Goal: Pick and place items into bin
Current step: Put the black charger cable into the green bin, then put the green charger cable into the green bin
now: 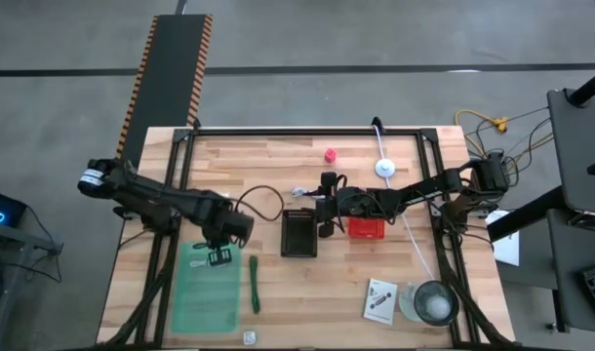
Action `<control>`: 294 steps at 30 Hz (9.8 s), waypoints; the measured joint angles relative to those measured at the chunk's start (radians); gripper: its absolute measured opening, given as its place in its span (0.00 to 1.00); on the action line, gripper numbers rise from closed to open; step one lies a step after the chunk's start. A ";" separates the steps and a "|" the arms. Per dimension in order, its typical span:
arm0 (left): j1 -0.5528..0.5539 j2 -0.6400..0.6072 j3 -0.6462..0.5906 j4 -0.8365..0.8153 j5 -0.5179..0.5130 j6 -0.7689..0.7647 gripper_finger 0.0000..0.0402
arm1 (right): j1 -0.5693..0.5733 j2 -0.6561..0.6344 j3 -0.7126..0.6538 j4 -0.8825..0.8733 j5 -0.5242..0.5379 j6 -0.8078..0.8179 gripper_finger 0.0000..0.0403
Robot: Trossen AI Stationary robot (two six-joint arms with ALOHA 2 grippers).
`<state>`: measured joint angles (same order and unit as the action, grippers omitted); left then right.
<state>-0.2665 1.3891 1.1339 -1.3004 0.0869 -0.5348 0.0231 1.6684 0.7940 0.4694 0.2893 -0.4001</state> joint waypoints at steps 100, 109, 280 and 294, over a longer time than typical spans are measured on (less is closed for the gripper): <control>-0.260 0.002 -0.191 0.375 -0.117 0.017 0.04 | 0.000 0.000 0.000 0.002 0.000 -0.004 0.46; -0.250 0.002 -0.142 0.485 -0.236 0.155 0.04 | 0.000 0.000 0.000 0.005 0.000 -0.004 0.46; -0.172 0.337 0.078 0.499 -0.049 0.973 0.02 | 0.000 0.000 0.000 -0.025 0.001 0.004 0.46; -0.174 0.078 0.097 0.322 -0.044 0.380 0.02 | 0.000 0.000 0.001 -0.020 0.002 -0.038 0.46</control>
<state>-0.4404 1.4674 1.2312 -0.9788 0.0429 -0.1551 0.0231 1.6688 0.7948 0.4496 0.2913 -0.4384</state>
